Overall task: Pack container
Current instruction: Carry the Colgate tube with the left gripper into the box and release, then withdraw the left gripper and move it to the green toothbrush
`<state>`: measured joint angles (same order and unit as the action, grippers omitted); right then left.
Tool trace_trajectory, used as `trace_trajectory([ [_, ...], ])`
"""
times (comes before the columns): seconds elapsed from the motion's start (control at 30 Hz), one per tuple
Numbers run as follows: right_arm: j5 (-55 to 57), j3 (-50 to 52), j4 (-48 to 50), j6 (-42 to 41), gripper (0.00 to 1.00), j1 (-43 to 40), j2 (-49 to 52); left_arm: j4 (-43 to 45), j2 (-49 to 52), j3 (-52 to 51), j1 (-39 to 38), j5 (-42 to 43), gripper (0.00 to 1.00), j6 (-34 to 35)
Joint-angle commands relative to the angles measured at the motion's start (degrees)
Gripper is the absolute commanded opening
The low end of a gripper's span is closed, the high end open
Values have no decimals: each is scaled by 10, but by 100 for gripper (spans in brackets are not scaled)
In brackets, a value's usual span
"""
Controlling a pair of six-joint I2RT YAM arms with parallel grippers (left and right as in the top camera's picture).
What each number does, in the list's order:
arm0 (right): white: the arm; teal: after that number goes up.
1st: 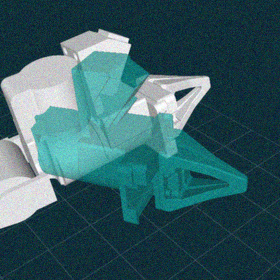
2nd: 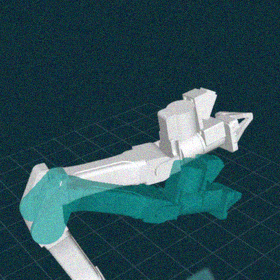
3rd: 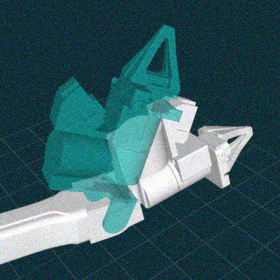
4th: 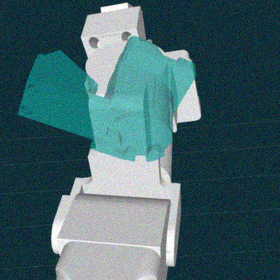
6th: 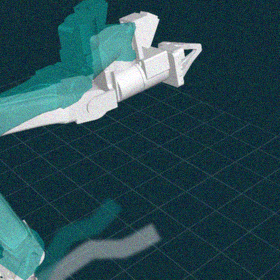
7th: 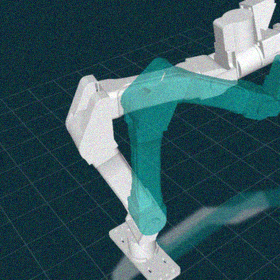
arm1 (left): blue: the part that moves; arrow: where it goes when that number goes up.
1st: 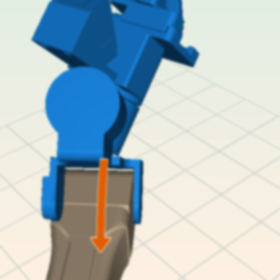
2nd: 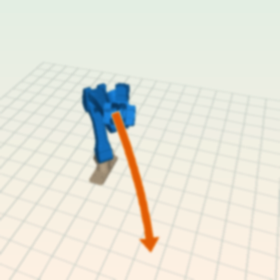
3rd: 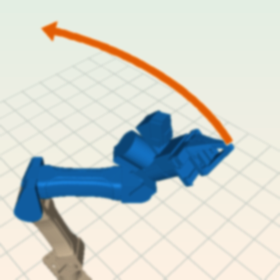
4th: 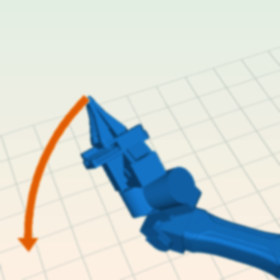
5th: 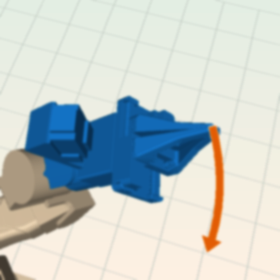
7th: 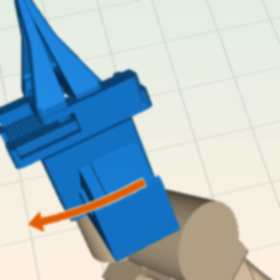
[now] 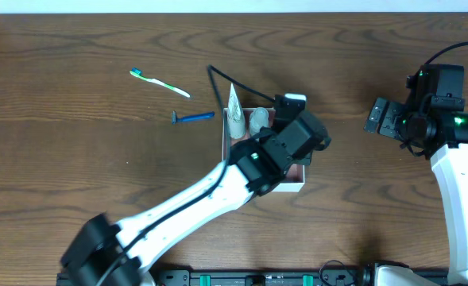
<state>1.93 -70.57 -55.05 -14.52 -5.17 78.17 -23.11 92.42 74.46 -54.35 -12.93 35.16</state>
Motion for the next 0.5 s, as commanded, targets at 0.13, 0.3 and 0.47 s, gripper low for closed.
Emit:
trace_trajectory([
  [0.13, 0, -7, -1, -7, 99, -1, 1, -59, -139, 6, 10, -82, 42, -60],
  [0.3, 0, -7, 0, -7, 99, 0, 1, -149, -210, 6, 70, -178, 59, -60],
  [0.47, 0, -7, 0, -7, 99, -2, 1, -195, -221, 5, 205, -188, 67, -60],
])
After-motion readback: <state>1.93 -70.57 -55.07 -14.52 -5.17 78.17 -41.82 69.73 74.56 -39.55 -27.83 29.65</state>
